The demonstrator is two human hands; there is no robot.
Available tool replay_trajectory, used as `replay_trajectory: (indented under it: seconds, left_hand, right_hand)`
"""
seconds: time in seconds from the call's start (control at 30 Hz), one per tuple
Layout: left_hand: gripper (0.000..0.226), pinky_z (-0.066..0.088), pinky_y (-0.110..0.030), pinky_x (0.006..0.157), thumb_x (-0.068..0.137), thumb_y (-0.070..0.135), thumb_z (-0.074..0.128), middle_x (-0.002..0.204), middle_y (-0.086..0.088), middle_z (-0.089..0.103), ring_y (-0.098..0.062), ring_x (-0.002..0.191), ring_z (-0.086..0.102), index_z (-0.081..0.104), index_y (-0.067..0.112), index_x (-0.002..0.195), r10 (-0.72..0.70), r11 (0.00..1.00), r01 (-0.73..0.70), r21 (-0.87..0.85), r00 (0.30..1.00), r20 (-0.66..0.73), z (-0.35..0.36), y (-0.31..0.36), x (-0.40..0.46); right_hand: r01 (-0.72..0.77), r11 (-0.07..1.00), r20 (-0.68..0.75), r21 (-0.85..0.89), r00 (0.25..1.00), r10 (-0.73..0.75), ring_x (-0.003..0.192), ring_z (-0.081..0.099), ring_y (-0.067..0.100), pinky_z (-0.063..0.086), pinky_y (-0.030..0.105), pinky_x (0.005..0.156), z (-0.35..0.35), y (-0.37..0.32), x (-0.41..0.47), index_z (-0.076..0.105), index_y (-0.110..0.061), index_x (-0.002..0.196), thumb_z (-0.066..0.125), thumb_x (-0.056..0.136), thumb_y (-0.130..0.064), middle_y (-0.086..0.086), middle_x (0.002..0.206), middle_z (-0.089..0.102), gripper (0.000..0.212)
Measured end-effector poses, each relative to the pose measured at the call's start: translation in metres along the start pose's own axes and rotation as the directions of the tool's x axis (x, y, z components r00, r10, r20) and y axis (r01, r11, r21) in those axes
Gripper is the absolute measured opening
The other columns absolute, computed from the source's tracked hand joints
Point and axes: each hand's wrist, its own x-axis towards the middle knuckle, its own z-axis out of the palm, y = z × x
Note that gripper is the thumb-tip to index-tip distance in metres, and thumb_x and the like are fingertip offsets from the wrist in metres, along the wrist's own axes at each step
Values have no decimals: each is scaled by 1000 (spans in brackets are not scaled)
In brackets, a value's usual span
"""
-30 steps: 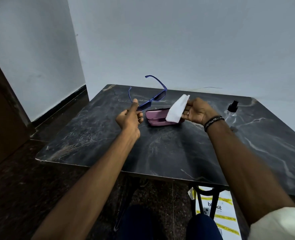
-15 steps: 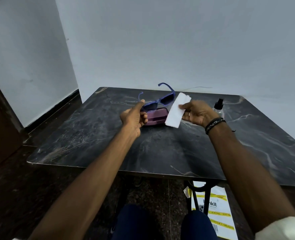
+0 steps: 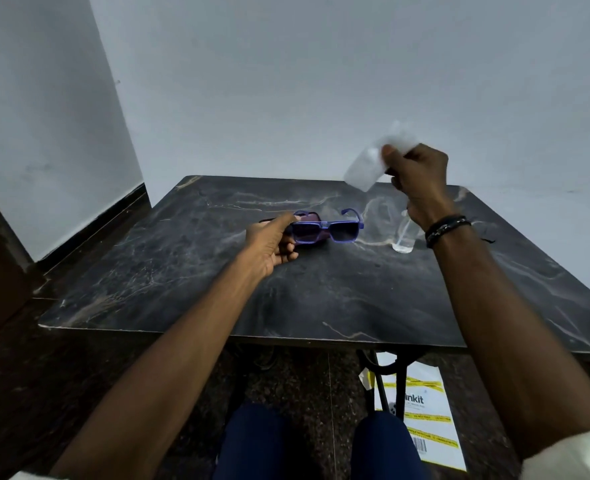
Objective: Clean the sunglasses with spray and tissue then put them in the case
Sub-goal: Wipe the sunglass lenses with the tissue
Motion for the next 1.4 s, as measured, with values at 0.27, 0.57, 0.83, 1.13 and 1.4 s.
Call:
replay_trajectory:
  seconds: [0.27,0.57,0.83,1.13,1.4]
  left_hand:
    - [20,50,-24,41,82,23,73,53,-5,56,-8,32,45,63,9,73,-18,1000,17,-11,997,-75,6,-2,2]
    - [20,51,-23,43,83,25,72,39,1,52,-7,33,45,62,9,75,-43,999,41,-22,996,-79,2,-3,3]
    - [20,50,-24,43,83,22,71,42,-1,52,-9,33,44,62,7,73,-20,1000,19,-15,996,-87,2,-4,2]
    - [18,51,-25,44,82,19,71,49,-5,54,-10,35,44,62,7,71,30,1000,-29,12,996,-84,4,-1,-2]
    - [18,51,-24,42,83,18,69,38,-1,49,-10,32,42,61,7,71,8,1000,-7,11,998,-61,6,0,-3]
  right_hand:
    - [313,841,539,-441,842,-31,61,63,21,42,28,55,-2,4,-21,72,7,81,77,83,-21,18,78,71,28]
    - [299,822,689,-485,709,149,92,70,8,53,24,83,-8,-6,-30,78,-18,86,66,82,-49,2,103,75,33]
    - [243,839,661,-486,731,171,83,67,1,51,26,78,-2,1,-27,77,-8,84,67,90,-29,-5,85,76,25]
    - [431,664,720,-611,651,240,66,62,-10,42,3,57,2,5,-27,76,-11,102,77,81,-15,0,94,75,21]
    - [471,594,711,-653,651,266,59,59,-7,38,2,50,3,0,-27,77,-12,100,76,81,-11,2,90,75,20]
